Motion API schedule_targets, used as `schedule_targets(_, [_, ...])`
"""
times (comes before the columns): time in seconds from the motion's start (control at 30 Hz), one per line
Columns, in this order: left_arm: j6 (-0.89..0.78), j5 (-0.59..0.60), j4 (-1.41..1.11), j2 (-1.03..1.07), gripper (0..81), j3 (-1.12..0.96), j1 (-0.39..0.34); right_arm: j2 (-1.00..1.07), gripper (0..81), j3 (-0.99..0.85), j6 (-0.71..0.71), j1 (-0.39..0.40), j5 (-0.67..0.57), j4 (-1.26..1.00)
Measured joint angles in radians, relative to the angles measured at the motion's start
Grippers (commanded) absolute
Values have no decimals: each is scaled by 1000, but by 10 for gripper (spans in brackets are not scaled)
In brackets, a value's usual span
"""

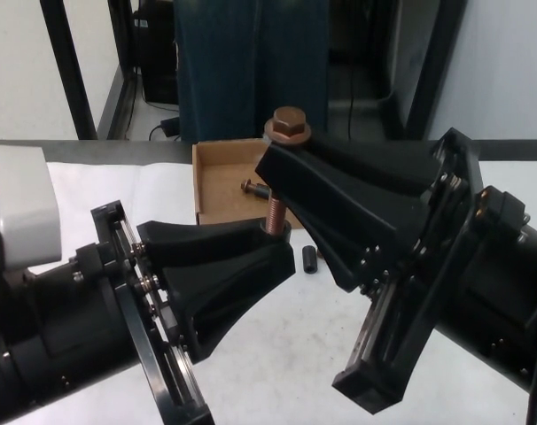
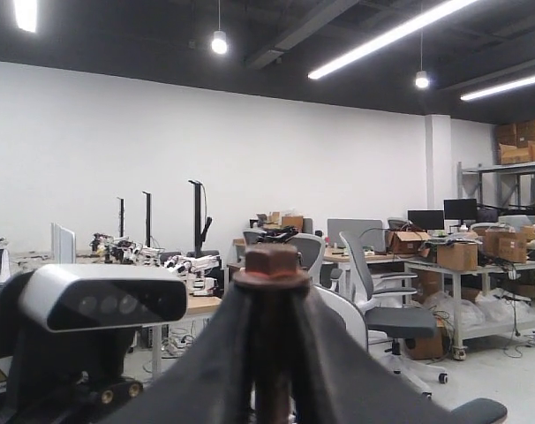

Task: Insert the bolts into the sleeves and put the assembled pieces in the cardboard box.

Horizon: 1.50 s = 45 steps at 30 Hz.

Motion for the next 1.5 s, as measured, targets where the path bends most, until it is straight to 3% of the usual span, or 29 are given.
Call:
schedule_targets(0.73, [2, 5, -24, 0, 9, 0, 0, 0, 2, 5, -16, 3, 29, 27])
schedule_targets(1.5, [118, -11, -60, 0, 9, 0, 0, 0, 2, 6, -42, 6, 31, 79])
